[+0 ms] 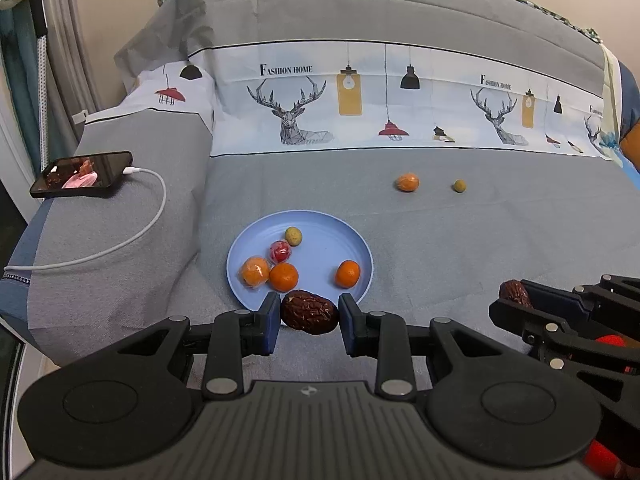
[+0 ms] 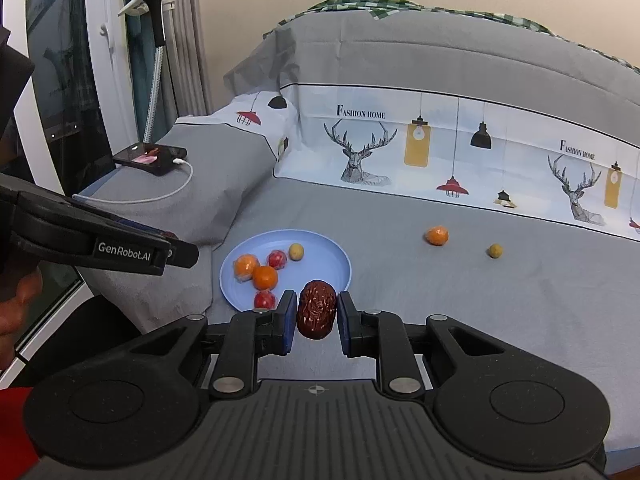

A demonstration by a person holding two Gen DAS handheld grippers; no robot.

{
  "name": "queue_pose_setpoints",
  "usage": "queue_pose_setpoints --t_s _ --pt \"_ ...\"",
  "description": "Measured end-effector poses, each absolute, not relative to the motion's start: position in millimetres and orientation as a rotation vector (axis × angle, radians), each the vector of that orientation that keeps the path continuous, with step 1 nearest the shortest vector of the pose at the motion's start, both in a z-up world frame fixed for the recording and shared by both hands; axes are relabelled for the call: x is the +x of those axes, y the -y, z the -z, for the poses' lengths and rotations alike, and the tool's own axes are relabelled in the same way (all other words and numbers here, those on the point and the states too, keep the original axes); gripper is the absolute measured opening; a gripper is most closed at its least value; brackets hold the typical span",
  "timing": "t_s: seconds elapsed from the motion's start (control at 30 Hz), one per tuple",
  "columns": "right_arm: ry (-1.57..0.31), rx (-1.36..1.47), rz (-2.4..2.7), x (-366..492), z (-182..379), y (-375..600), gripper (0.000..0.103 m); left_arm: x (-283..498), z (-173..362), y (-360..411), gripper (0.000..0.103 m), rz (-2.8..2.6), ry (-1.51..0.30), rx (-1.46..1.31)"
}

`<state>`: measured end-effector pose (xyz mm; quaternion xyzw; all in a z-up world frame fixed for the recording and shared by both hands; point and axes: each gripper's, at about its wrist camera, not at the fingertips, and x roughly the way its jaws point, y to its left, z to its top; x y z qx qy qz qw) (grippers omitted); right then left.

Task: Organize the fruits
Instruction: 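Carry both red dates over the blue plate with both tools, then open both tools to release the red dates onto the plate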

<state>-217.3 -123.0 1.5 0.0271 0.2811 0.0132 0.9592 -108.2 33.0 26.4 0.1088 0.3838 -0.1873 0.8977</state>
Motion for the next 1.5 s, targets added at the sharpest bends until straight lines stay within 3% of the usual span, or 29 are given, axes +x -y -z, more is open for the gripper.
queue_pose_setpoints --t_s 0.6,1.43,1.47,1.5 --pt "-0.615 0.041 -0.041 -148 6 123 0.023 -40 -14 -45 0.034 0.337 -0.868 0.181" --pt "-0.791 0.015 -0.087 -21 91 125 0.023 73 72 -8 0.034 0.367 -0.995 0.262" --pt "-0.798 0.013 -0.094 -19 93 125 0.023 74 72 -7 0.035 0.369 -0.991 0.264" --pt "-0.804 0.011 -0.102 -16 95 125 0.023 74 72 -6 0.044 0.376 -0.981 0.265"
